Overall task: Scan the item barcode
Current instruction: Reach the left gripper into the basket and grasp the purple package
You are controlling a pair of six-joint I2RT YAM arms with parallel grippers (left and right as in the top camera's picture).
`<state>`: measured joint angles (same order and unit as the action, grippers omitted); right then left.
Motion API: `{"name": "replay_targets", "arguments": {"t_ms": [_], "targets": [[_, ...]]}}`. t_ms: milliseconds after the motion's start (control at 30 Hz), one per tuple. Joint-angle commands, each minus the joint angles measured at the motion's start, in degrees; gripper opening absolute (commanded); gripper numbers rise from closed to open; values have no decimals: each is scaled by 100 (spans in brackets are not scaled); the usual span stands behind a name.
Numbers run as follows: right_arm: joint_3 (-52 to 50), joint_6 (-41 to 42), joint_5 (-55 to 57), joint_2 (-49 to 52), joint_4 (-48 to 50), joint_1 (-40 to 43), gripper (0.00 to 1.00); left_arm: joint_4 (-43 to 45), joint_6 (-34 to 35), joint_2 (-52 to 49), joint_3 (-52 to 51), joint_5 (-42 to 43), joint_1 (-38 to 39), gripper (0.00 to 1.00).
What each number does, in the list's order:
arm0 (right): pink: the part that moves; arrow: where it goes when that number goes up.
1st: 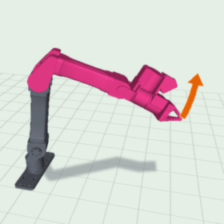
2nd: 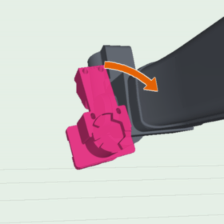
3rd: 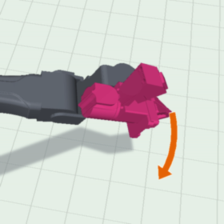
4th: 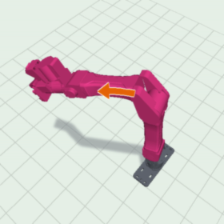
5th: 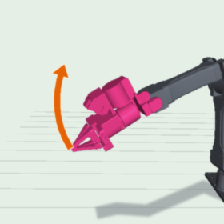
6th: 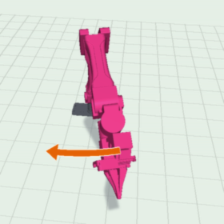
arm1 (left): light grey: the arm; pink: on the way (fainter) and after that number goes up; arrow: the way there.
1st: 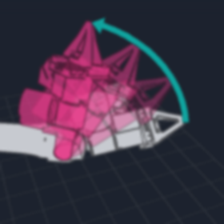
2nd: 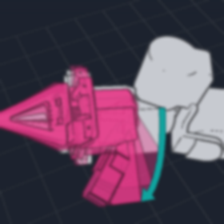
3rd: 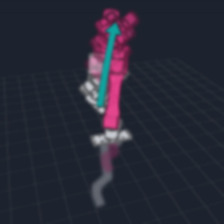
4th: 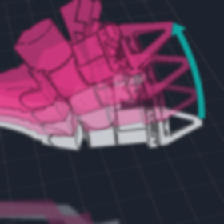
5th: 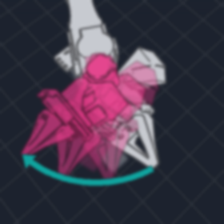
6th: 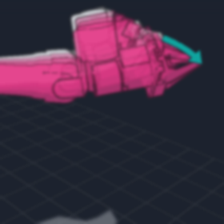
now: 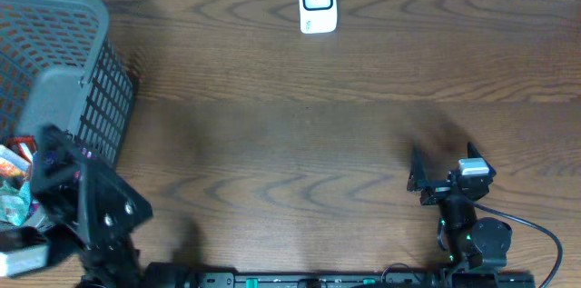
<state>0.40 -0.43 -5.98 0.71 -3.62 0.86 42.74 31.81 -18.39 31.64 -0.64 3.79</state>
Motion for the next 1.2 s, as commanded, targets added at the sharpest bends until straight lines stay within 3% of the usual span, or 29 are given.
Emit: {"name": "replay_targets", "arguments": {"t_ms": [0,67,133,267,333,367,533,700,867,900,1033,1167], "targets": [[-7,79,-37,-33,-28,-55,99,-1578,-2260,-1268,1902,-378,-13,98],[-7,79,-37,-33,-28,-55,99,-3783,-2472,-2105,3287,-984,-13,98],[-7,79,-37,-33,-28,-55,99,-5740,-2468,-2916,4535,-1012,-13,98],[-7,79,-37,-33,-28,-52,99,-8087,-2527,-4030,6107,-839,-13,98],[-7,79,-37,-33,-28,-55,99,-8371,-3322,-4374,6533,-857,-13,98],[-7,79,-37,-33,-28,-55,99,-8395,-3410,-4507,6756,-1064,-13,98],[-7,79,-37,-33,-28,-55,99,-9326,-2973,-5355,8428,-2730,-151,98],[-7,79,-37,-33,-28,-55,99,-11256,-2004,-6540,10078,-2330,-1008,98],[-7,79,-37,-33,-28,-55,99,-11674,-1906,-7114,10262,-310,-1663,98],[-7,79,-37,-33,-28,-55,99,-11840,-1930,-7173,10257,-227,-1696,98],[-7,79,-37,-33,-28,-55,99,-11783,-1617,-7333,10242,-918,-1770,98],[-7,79,-37,-33,-28,-55,99,-11978,-125,-7368,10242,-2015,-2256,98]]}}
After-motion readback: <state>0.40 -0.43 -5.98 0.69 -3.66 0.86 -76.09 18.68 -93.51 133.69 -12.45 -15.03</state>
